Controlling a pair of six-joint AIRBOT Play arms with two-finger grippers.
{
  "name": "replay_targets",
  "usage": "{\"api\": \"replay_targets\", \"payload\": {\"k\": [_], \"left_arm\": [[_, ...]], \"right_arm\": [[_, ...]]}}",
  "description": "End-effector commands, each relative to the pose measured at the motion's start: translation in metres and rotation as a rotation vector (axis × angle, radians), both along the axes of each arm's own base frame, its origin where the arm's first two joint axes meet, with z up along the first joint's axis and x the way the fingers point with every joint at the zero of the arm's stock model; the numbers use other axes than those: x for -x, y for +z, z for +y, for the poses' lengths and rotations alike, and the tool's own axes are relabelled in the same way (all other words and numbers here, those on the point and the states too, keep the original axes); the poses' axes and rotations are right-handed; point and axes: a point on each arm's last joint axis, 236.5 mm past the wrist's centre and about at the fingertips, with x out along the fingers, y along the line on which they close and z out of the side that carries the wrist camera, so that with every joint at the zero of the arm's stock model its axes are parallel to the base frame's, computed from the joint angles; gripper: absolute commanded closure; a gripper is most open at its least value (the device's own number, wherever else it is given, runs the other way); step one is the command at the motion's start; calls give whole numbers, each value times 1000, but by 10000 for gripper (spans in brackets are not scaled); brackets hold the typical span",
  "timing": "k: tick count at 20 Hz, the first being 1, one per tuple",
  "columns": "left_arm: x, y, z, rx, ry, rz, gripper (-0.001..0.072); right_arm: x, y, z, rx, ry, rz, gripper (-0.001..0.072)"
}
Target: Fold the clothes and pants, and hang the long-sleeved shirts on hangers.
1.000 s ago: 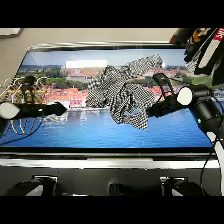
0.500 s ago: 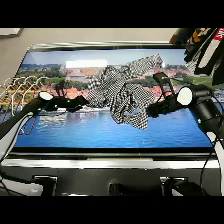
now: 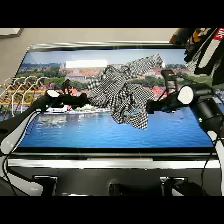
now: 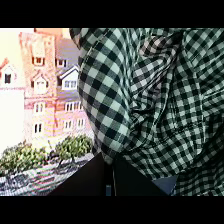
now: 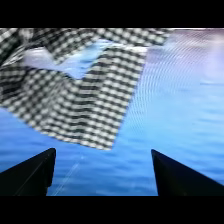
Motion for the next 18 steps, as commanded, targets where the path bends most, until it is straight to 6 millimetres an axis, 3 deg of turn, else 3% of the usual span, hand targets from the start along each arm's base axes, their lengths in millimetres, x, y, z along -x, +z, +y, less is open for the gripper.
{"api": "replay_targets", "payload": {"k": [1,2,4,6,9,12,16,17,18], "left_arm": [[-2,4,-1,5,6,-6,687],[-2,5,-1,5,5,-8,687],[-2,5,-1,5,4,-9,686],[-2,5,-1,5,5,-8,686],[-2,5,-1,5,5,-9,686],[-2,6,-1,5,4,-8,686],[-1,4,1,-9,-1,-11,686],[-1,3,2,-16,-6,-12,686],[-1,2,3,-28,-14,-17,686]], "right_arm": [[6,-22,-65,-45,-242,65,3],[11,-44,-63,-237,-338,110,3],[17,-69,-30,-638,-399,166,3],[31,-95,-7,-816,-406,232,4],[37,-127,17,-806,-364,279,9],[23,-143,31,-769,-385,246,9],[24,-161,41,-762,-404,286,12],[22,-164,42,-771,-420,290,41],[18,-163,43,-793,-438,286,160]]}}
